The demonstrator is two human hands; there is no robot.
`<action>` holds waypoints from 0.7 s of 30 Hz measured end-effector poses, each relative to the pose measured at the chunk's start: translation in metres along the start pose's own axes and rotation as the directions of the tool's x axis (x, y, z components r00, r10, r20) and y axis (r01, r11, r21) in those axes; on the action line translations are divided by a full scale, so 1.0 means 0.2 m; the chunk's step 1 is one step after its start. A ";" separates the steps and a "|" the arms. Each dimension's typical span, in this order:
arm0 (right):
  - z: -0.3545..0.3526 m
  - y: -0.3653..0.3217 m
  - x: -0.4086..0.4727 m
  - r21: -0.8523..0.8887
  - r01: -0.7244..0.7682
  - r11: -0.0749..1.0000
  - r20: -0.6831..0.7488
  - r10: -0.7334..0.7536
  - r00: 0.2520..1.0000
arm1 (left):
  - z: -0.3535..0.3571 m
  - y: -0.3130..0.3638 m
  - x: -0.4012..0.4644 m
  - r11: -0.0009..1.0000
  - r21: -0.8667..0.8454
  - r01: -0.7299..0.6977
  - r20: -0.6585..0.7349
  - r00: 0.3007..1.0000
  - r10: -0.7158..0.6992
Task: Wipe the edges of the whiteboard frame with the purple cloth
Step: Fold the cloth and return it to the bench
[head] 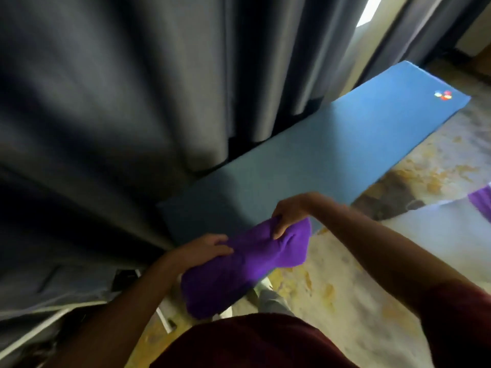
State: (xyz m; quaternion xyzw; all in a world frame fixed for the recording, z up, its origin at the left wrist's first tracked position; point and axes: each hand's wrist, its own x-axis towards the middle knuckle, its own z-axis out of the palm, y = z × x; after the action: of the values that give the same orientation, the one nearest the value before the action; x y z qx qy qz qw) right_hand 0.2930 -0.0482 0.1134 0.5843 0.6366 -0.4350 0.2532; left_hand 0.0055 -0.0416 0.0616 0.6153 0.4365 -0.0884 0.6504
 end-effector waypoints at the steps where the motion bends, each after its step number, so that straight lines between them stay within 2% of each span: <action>1: -0.03 0.03 0.09 0.001 -0.001 1.000 0.041 0.001 0.999 | -0.02 -0.03 0.05 0.998 0.054 0.029 -0.062 0.998 -0.026; 3: -0.05 0.11 0.26 0.020 -0.021 1.000 0.052 0.020 0.998 | -0.05 -0.10 0.15 0.979 0.158 0.126 -0.209 0.974 -0.092; 6: -0.04 0.23 0.49 -0.001 -0.035 0.999 -0.157 0.034 0.987 | -0.06 -0.23 0.25 0.896 0.251 0.366 -0.470 0.855 -0.217; 10: -0.02 0.26 0.67 0.015 -0.019 1.000 -0.359 0.023 0.933 | -0.05 -0.26 0.33 0.797 0.249 0.551 -0.619 0.723 -0.306; 13: 0.00 0.27 0.71 -0.080 0.033 0.996 -0.552 -0.072 0.831 | -0.01 -0.23 0.32 0.666 0.351 0.658 -0.795 0.585 -0.159; 14: 0.01 0.28 0.72 -0.116 0.049 0.992 -0.610 -0.110 0.785 | 0.01 -0.22 0.31 0.647 0.390 0.655 -0.820 0.567 -0.080; 15: 0.03 0.28 0.73 -0.160 0.065 0.985 -0.653 -0.155 0.741 | 0.04 -0.21 0.31 0.640 0.435 0.633 -0.815 0.579 -0.018; 16: 0.05 0.26 0.73 -0.201 0.103 0.974 -0.675 -0.214 0.706 | 0.08 -0.21 0.31 0.640 0.491 0.591 -0.782 0.622 0.026; 18: 0.12 0.20 0.72 -0.273 0.206 0.940 -0.652 -0.338 0.679 | 0.16 -0.23 0.33 0.620 0.612 0.491 -0.631 0.776 0.008; 19: 0.16 0.17 0.71 -0.318 0.253 0.914 -0.591 -0.400 0.701 | 0.21 -0.24 0.35 0.609 0.639 0.471 -0.560 0.827 -0.053; 21: 0.23 0.12 0.68 -0.444 0.303 0.844 -0.380 -0.483 0.789 | 0.27 -0.26 0.35 0.593 0.611 0.525 -0.516 0.832 -0.204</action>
State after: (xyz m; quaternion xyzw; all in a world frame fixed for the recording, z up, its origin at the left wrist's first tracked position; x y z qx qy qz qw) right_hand 0.2828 -0.0176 -0.0280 0.4683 0.8563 -0.1969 0.0928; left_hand 0.0384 -0.0719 -0.0316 0.7213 0.6037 -0.2639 0.2137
